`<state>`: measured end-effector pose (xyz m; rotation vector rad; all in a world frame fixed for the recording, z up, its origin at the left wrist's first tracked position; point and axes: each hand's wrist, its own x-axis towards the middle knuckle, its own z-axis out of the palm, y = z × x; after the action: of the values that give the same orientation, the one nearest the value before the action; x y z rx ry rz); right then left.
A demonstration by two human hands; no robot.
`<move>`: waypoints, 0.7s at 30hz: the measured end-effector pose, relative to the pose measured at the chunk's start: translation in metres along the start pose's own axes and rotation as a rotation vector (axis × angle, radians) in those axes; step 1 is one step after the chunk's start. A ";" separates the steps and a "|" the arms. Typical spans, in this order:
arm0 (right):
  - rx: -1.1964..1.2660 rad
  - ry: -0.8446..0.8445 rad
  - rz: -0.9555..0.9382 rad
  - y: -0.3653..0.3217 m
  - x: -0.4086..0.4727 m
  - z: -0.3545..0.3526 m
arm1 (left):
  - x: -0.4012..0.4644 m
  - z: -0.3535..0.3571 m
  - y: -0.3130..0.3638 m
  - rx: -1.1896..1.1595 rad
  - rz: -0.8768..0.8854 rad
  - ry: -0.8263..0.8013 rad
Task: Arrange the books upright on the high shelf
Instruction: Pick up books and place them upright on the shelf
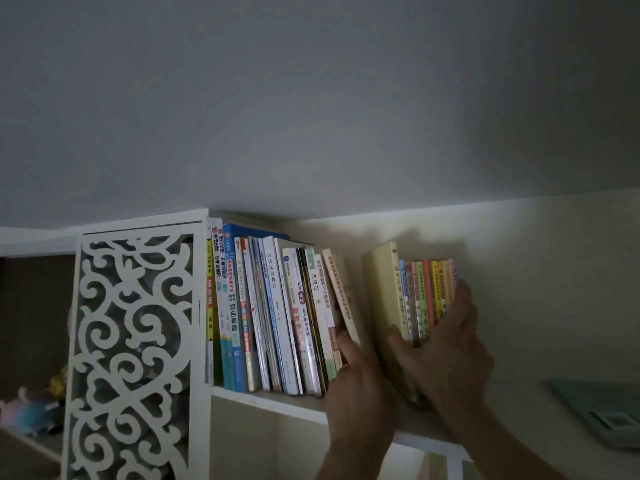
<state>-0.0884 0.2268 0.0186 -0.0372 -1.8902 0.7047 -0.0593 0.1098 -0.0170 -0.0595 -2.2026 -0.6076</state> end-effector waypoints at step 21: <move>-0.049 -0.016 -0.002 -0.052 -0.008 0.036 | 0.059 -0.006 -0.086 0.229 0.537 0.127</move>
<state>-0.1002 0.1646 0.0277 -0.0614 -1.9224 0.6593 -0.1143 0.0223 -0.0050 -0.4620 -1.9991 -0.0580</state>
